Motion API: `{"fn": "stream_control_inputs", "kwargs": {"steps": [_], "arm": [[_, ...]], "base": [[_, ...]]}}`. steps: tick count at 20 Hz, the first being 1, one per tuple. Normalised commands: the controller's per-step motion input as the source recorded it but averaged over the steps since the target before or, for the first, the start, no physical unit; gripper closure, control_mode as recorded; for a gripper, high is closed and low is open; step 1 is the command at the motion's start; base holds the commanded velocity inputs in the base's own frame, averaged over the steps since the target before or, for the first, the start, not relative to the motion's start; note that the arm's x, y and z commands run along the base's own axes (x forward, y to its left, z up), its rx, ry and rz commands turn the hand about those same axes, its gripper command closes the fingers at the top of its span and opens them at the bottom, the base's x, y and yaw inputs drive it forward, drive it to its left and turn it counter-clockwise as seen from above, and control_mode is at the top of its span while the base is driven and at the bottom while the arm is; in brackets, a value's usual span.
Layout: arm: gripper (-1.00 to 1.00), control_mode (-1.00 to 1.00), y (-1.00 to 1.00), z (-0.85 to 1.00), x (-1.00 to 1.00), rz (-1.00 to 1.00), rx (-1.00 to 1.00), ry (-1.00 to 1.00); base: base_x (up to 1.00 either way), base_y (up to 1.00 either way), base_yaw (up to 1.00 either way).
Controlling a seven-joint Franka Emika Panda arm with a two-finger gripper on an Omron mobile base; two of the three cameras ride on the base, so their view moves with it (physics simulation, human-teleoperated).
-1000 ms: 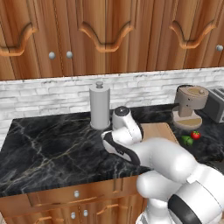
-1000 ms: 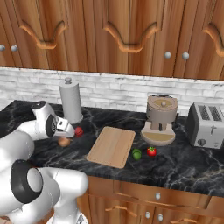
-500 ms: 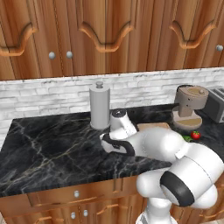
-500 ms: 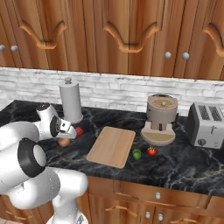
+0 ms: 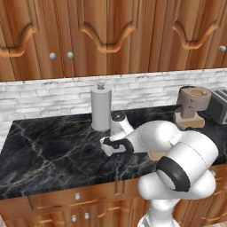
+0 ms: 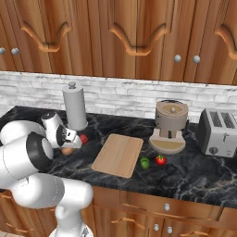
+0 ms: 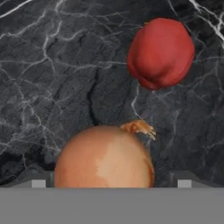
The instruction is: Place the avocado, onion, tomato, and bell pepper on the cutting board.
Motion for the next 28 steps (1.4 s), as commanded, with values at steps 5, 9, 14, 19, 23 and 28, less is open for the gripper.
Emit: {"fn": "stream_control_inputs", "kwargs": {"steps": [5, 9, 14, 19, 23, 28], "arm": [[1.0, -1.0, 0.02, -0.24, 0.08, 0.0, 0.0, 0.01], [1.0, -1.0, 0.0, -0.11, -0.13, 0.0, 0.0, 0.0], [1.0, -1.0, -0.09, 0.4, -0.07, -0.04, 0.0, 0.04], [1.0, -1.0, -0.43, 0.61, -0.04, -0.02, 0.0, 0.06], [1.0, -1.0, -0.65, 0.36, 0.0, 0.0, 0.0, 0.03], [1.0, -1.0, -0.64, 0.13, 0.02, 0.0, 0.01, 0.01]], "base": [[0.0, 0.0, 0.0], [0.0, 0.0, 0.0], [0.0, 0.0, 0.0], [0.0, 0.0, 0.0], [0.0, 0.0, 0.0], [0.0, 0.0, 0.0]]}}
